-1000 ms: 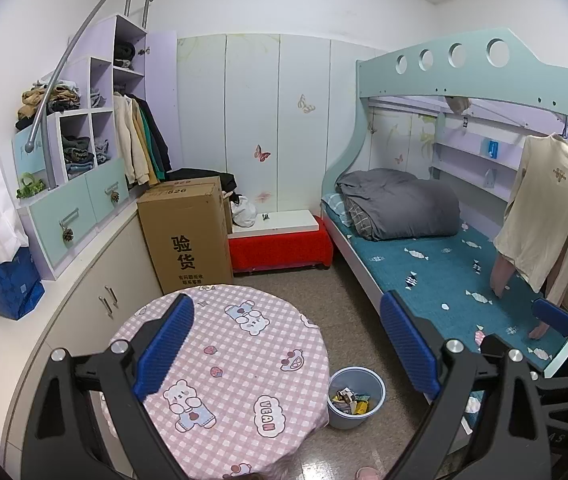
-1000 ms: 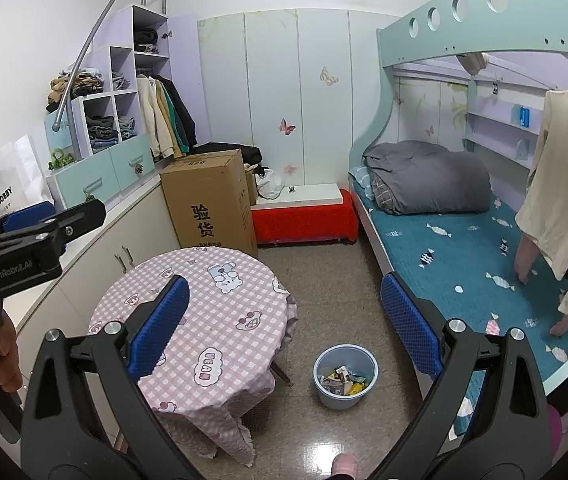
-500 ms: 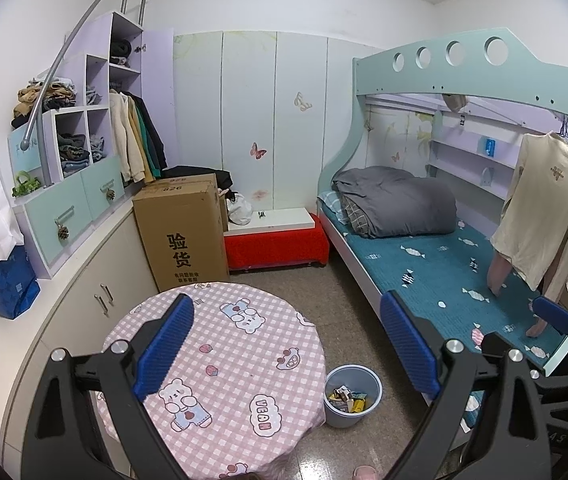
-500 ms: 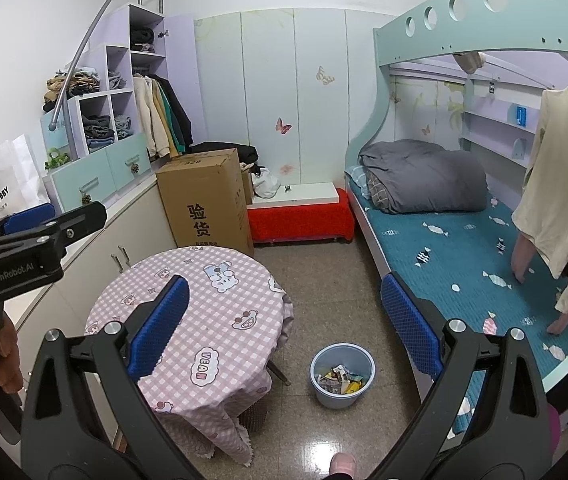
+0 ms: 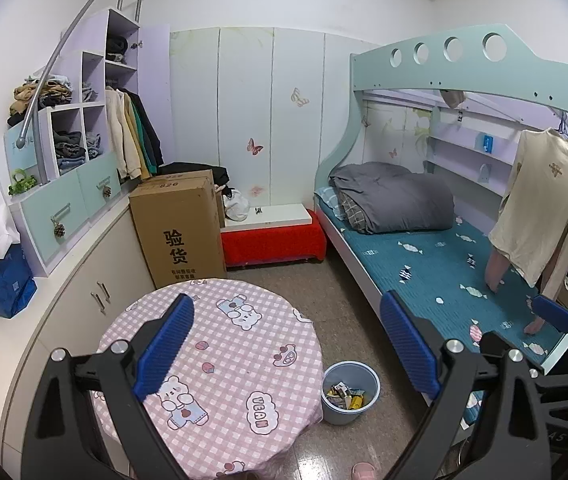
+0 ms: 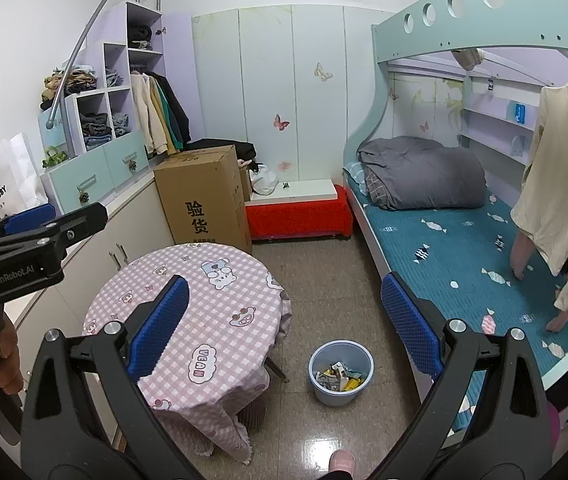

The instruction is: Collect trash

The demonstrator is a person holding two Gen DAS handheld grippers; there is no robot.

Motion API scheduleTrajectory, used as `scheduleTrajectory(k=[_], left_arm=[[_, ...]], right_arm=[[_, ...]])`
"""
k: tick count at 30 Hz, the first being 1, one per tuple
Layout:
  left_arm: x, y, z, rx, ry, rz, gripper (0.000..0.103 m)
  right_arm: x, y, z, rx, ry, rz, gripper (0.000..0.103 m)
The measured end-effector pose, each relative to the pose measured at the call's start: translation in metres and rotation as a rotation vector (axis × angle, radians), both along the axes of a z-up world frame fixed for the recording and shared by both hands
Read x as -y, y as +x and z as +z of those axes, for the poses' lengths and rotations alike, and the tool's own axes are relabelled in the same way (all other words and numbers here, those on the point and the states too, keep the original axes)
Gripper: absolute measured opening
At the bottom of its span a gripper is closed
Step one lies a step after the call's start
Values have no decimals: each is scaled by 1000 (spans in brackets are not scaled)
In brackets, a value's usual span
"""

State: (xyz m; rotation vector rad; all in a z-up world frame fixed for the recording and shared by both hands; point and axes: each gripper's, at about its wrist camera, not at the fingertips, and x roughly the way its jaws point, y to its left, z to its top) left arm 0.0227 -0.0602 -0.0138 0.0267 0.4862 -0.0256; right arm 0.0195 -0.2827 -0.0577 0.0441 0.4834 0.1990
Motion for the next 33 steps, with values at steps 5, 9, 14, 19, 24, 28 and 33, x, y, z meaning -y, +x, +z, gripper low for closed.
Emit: scheduleTrajectory(k=[5, 9, 14, 19, 24, 28, 33], left_arm=[[2, 1, -1, -3, 1, -1, 92], [3, 1, 0, -4, 0, -2, 92], [4, 2, -2, -6, 2, -3, 92], [4, 3, -4, -7, 3, -5, 92], [4, 3, -4, -7, 5, -6, 92], [3, 4, -5, -7, 5, -8, 92], [2, 4, -7, -8, 4, -6, 92]], right_arm=[[1, 0, 0, -3, 1, -3, 95], [1, 0, -1, -4, 2, -4, 95], [2, 0, -1, -6, 3, -4, 95], [2, 0, -1, -6, 3, -5, 95], [2, -1, -1, -5, 3, -5, 95], [2, 0, -2, -2, -3, -5, 95], [2, 2, -3, -6, -6, -2, 95]])
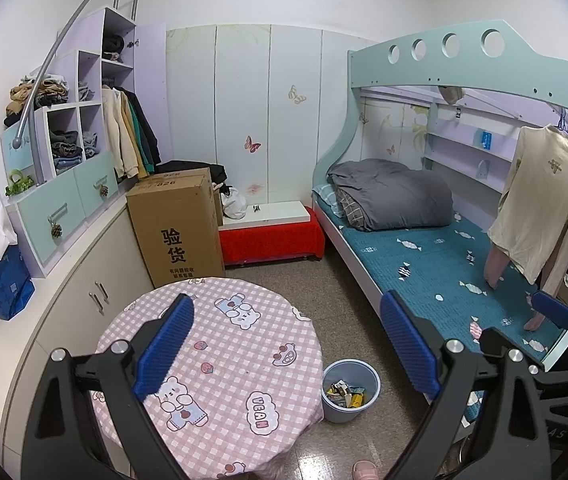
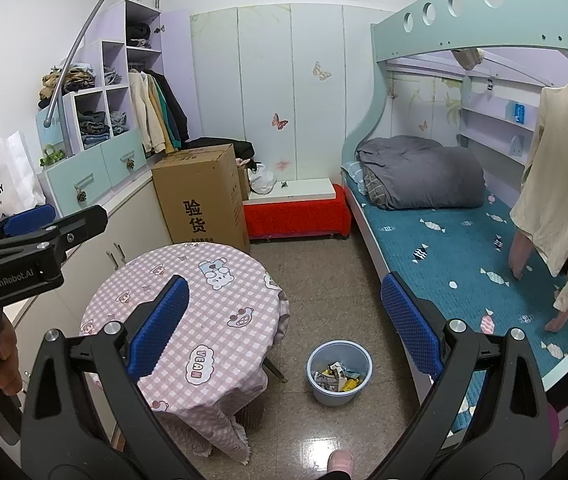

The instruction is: Collect trash

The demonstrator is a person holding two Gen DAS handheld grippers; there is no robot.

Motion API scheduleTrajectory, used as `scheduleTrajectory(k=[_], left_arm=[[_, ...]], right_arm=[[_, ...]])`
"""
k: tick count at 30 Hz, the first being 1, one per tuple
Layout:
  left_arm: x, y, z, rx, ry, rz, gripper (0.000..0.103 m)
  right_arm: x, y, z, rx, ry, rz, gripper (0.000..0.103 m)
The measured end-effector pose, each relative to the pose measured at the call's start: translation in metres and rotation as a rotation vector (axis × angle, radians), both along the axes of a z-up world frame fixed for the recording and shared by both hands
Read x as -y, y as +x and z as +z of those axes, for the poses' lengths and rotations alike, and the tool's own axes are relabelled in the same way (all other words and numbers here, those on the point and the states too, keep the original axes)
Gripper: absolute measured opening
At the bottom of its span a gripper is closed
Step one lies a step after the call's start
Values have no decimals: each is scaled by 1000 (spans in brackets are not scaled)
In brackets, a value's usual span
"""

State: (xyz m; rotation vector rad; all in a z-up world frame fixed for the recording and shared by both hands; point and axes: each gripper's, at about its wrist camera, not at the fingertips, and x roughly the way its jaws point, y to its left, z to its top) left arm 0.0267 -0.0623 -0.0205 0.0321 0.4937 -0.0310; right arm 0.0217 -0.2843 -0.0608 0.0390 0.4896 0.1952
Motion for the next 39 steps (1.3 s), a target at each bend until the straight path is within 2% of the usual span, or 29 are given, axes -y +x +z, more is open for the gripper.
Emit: scheduleTrajectory(k=[39], left_arm=[[-22, 20, -11, -33, -27, -19, 92]], right_arm=[[-22, 22, -3, -26, -25, 12, 95]])
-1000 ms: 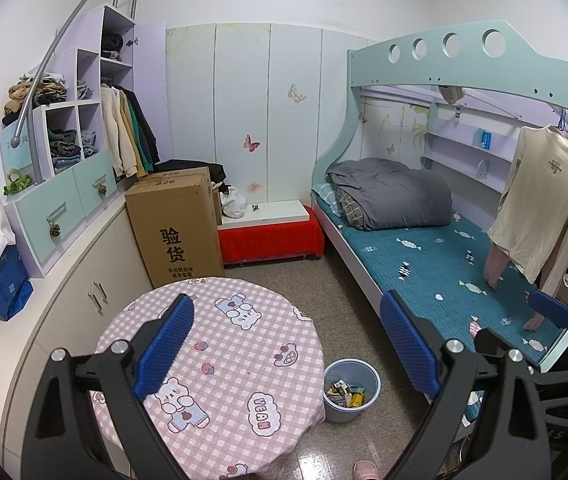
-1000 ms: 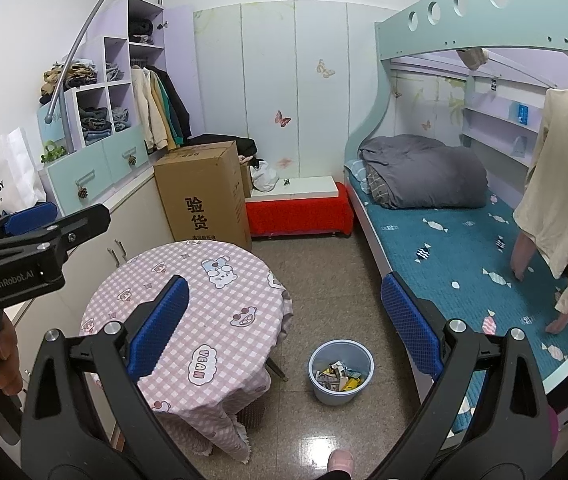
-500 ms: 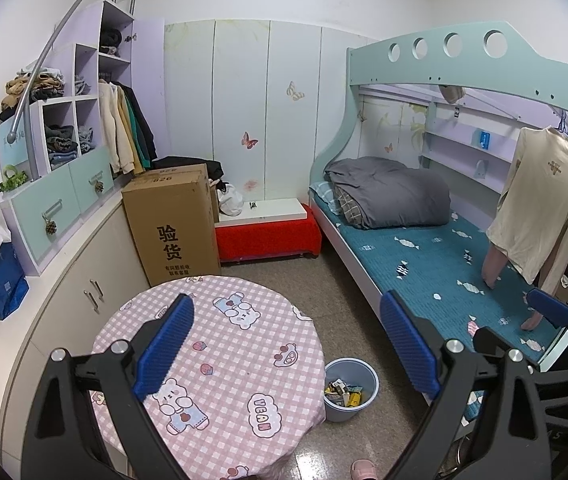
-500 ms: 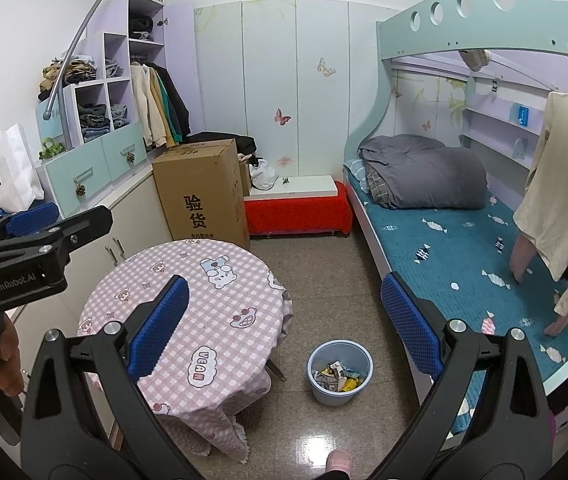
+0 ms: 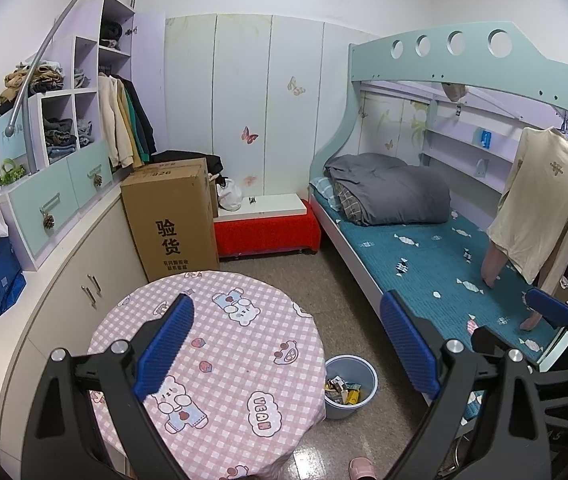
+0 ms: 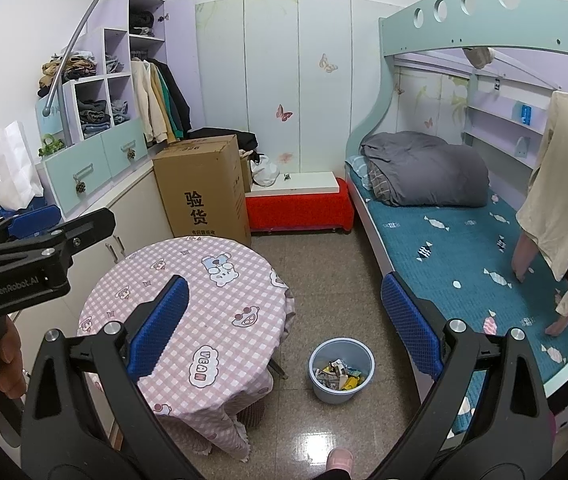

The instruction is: Collect trash

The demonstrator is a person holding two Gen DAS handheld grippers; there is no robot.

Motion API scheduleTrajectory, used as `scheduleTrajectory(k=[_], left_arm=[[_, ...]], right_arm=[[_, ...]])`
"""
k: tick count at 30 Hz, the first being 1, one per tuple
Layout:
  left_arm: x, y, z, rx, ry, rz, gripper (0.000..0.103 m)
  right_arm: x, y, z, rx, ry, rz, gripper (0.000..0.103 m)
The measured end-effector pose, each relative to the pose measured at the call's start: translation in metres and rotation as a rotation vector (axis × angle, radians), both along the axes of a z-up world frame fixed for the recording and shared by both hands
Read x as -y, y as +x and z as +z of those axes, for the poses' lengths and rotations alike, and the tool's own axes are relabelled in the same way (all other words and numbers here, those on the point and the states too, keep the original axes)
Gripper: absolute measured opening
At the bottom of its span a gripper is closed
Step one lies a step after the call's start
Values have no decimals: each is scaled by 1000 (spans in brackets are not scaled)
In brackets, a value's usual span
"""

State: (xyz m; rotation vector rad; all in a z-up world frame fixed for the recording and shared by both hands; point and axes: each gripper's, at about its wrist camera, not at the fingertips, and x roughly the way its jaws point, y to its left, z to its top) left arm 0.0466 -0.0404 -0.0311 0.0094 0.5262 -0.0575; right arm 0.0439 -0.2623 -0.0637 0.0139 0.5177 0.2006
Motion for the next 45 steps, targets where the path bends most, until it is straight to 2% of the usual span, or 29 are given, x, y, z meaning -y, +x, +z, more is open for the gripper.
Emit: scheduleTrajectory(k=[45], left_arm=[[-7, 12, -11, -32, -9, 13, 92]], right_arm=[[-7, 14, -8, -32, -8, 17, 95]])
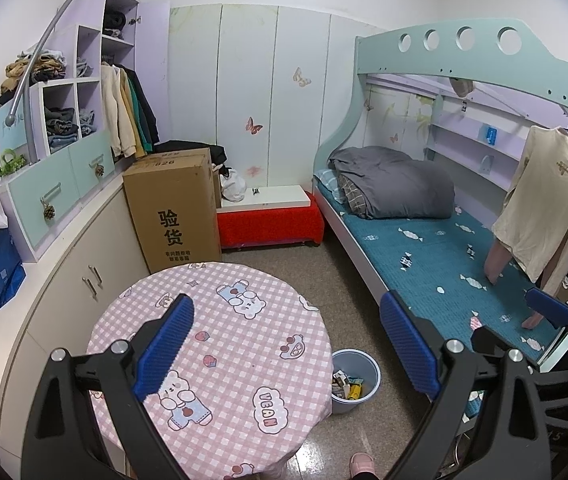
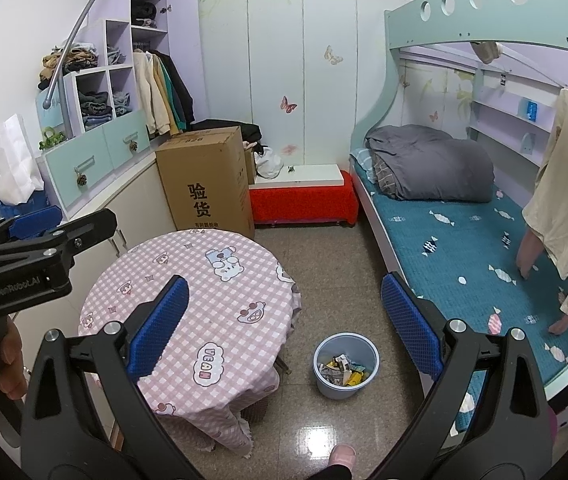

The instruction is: Collect trash

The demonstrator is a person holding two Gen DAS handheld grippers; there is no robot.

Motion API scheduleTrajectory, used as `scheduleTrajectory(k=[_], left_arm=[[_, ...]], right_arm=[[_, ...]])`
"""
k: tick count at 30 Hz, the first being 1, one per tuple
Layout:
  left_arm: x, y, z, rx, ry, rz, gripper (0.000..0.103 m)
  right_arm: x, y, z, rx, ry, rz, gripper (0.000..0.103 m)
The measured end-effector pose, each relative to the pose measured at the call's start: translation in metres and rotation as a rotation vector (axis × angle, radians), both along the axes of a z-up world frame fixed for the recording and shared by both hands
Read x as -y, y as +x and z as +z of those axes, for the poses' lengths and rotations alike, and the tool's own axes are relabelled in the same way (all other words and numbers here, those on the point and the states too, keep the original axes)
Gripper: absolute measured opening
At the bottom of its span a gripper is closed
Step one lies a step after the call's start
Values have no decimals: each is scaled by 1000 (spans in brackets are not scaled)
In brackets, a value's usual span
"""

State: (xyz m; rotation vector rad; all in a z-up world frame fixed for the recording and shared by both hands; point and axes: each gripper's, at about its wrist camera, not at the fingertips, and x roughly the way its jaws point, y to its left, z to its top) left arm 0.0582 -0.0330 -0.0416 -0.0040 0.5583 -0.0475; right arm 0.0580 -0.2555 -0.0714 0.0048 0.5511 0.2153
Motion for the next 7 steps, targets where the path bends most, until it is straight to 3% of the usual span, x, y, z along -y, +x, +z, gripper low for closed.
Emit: scheduleTrajectory(k=[7], left_arm=[[-14, 25, -17, -63, -33, 38, 92]], right_arm=[[-6, 29, -12, -57, -22, 30, 95]])
